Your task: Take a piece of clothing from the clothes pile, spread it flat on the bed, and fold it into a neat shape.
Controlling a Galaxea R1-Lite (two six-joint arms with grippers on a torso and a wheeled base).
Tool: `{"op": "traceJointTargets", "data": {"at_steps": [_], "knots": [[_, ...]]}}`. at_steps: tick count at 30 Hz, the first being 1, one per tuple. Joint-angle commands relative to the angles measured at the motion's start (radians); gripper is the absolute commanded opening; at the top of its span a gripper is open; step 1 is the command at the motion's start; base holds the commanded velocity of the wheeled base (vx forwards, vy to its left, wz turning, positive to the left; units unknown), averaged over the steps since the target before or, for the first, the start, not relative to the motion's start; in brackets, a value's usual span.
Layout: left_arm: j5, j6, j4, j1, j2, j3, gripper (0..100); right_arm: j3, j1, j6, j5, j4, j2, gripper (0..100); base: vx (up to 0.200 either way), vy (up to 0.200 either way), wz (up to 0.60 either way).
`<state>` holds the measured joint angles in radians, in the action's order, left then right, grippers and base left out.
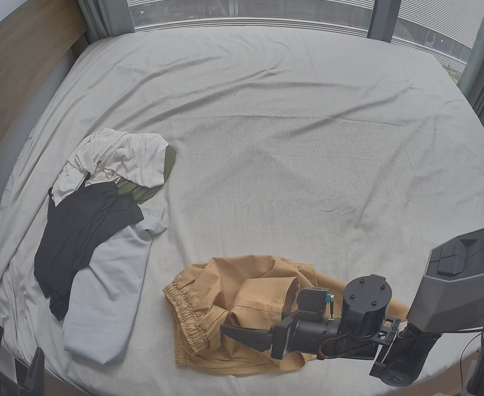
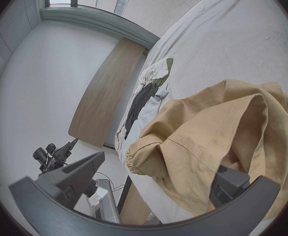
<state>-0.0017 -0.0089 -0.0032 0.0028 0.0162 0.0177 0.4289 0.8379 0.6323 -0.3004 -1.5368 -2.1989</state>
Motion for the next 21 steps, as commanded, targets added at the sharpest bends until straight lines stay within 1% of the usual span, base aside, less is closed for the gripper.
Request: {"op": "traceJointTargets", "data": {"at_steps": [1, 6, 7, 21], "knots": [[0.0, 0.0, 0.0, 0.0, -0.013, -0.018, 100, 0.013, -0.002, 0.0, 0.001, -0.002, -0.019, 100, 0.0, 0.0, 0.0], [0.0, 0.0, 0.0, 0.0, -0.013, -0.018, 100, 0.013, -0.006, -0.002, 0.004, -0.002, -0.019, 100, 0.0, 0.0, 0.0], [0.0, 0.0, 0.0, 0.0, -0.013, -0.018, 100, 0.013, -0.008, -0.002, 0.004, -0.002, -0.019, 0, 0.0, 0.0, 0.0], [0.0, 0.0, 0.0, 0.0, -0.013, -0.018, 100, 0.011, -0.014, 0.0, 0.009, -0.003, -0.018, 0, 0.0, 0.0, 0.0]]}}
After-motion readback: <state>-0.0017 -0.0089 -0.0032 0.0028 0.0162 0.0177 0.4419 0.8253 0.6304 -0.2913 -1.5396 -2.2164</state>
